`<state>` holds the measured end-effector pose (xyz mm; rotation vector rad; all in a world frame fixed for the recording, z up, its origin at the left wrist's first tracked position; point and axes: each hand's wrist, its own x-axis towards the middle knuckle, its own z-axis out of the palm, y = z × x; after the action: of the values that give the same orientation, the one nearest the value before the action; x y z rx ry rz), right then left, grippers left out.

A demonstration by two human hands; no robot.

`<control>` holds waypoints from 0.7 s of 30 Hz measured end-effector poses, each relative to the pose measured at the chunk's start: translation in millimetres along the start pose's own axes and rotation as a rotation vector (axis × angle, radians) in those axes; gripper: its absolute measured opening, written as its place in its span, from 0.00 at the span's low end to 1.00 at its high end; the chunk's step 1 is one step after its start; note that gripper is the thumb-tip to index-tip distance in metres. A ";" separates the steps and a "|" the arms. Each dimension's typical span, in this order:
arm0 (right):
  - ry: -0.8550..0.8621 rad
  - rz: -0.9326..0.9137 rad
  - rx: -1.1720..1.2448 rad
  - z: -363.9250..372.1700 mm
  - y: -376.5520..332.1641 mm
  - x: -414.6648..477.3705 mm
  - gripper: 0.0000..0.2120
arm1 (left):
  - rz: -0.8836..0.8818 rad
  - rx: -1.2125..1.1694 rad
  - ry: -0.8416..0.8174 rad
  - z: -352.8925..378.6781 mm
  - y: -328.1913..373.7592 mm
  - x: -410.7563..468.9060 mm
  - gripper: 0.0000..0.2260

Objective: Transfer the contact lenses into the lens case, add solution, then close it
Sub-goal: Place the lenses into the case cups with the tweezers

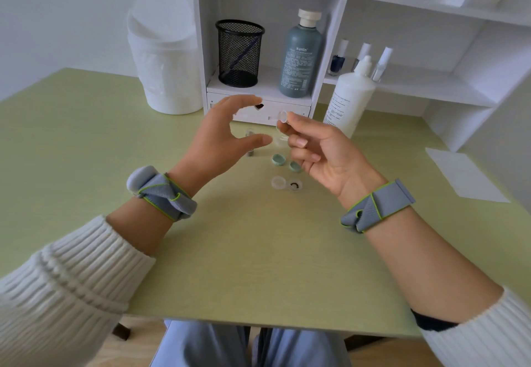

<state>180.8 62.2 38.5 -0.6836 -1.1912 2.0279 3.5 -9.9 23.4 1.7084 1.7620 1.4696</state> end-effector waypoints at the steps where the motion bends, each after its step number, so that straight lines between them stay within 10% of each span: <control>1: 0.021 -0.018 -0.008 -1.2 -0.3 0.4 0.04 | -0.044 0.031 -0.001 0.4 -2.6 0.7 0.27; 21: 0.099 -0.099 -0.017 -10.5 3.0 4.6 0.08 | -0.247 0.040 -0.013 8.6 -24.6 0.6 0.07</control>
<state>184.6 70.4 30.8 -0.7110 -1.1631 1.8825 -4.3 -0.1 0.5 1.4521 1.9270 1.3221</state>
